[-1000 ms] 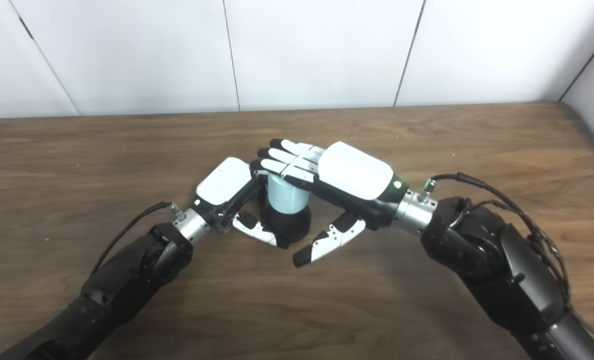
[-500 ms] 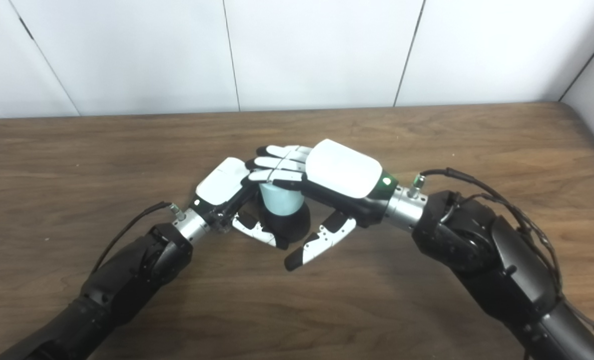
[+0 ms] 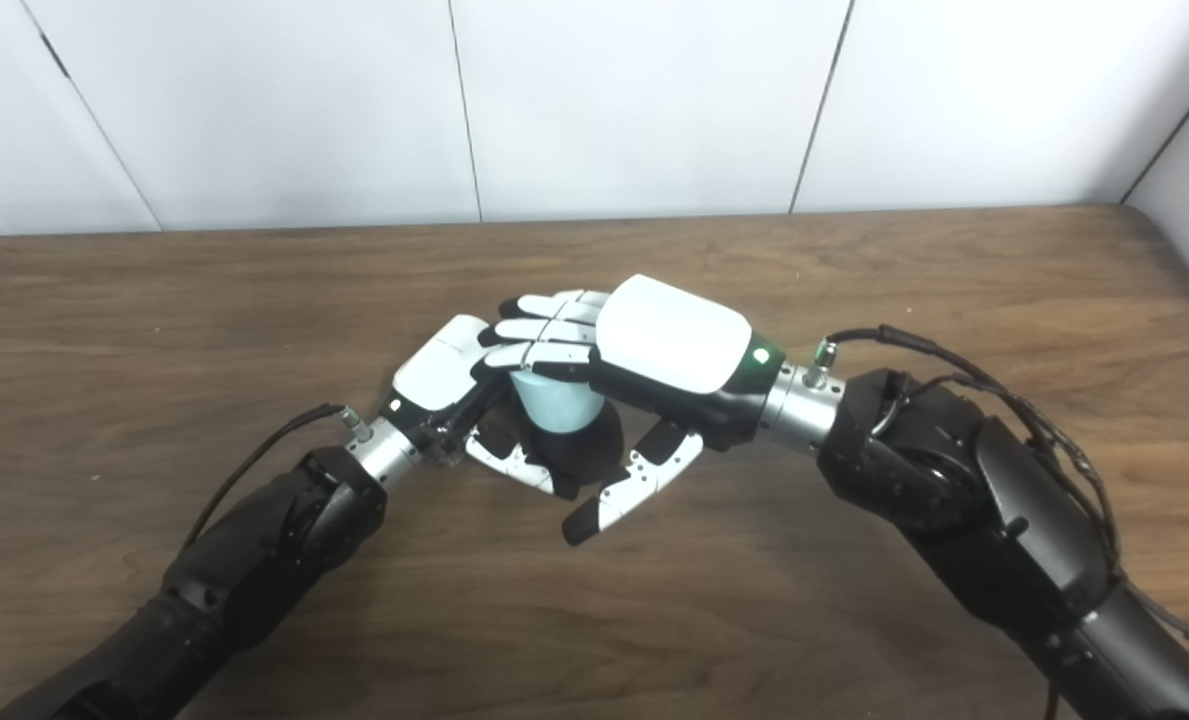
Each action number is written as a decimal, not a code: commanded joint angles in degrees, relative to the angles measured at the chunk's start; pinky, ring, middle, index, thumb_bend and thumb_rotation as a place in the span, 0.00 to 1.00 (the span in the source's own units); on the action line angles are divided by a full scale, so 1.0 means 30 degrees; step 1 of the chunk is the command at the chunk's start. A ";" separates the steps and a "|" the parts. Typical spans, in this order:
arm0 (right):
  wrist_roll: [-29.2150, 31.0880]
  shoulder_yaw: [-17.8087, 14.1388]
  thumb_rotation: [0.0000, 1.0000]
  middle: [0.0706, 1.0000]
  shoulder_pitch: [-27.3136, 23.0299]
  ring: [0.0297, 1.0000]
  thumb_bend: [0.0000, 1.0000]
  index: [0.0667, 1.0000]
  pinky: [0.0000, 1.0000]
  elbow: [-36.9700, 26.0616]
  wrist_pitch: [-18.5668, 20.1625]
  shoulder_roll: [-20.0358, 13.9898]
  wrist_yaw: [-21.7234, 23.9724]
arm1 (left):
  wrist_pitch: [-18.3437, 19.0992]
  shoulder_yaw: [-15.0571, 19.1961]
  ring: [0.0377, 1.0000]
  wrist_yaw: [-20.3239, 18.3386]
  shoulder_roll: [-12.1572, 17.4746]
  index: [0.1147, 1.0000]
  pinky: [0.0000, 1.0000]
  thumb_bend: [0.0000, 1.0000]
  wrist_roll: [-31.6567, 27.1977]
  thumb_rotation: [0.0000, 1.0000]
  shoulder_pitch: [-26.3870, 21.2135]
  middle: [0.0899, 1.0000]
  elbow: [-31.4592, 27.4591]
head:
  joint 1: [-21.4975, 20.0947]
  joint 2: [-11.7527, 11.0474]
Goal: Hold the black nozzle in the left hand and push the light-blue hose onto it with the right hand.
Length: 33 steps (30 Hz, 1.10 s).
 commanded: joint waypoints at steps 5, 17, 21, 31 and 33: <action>0.0105 0.0149 0.92 0.90 0.0861 0.92 0.74 0.88 0.86 0.0286 0.1033 -0.0325 0.1694 | 0.0305 -0.0944 0.38 -0.2273 0.0187 0.45 0.34 0.52 0.0676 0.00 0.1573 0.39 0.1366 | -0.0023 -0.0051; 0.4578 -0.4729 0.62 1.00 0.0675 0.99 0.70 1.00 0.82 -0.0455 0.5861 0.3675 -0.0831 | 0.0506 -0.1075 0.36 -0.2534 0.0235 0.45 0.31 0.52 0.0797 0.00 0.1485 0.37 0.1368 | -0.0019 -0.0213; 0.6128 -0.6321 0.62 1.00 0.0945 0.99 0.82 1.00 0.92 -0.0763 0.7056 0.4593 -0.1239 | 0.0527 -0.1182 0.36 -0.2665 0.0237 0.46 0.32 0.52 0.0914 0.00 0.1436 0.37 0.1313 | -0.0071 -0.0193; 0.9092 -0.8028 0.73 0.99 0.1591 0.93 0.88 1.00 0.82 0.0227 0.5828 0.4830 -0.1656 | 0.0469 -0.1166 0.36 -0.2538 0.0189 0.46 0.31 0.52 0.0865 0.00 0.1493 0.37 0.1457 | -0.0071 -0.0184; 1.0148 -0.8535 0.76 0.95 0.1813 0.86 0.80 0.99 0.73 0.0352 0.6484 0.5321 -0.1923 | 0.0447 -0.1191 0.36 -0.2537 0.0195 0.46 0.31 0.52 0.0883 0.00 0.1491 0.37 0.1457 | -0.0071 -0.0184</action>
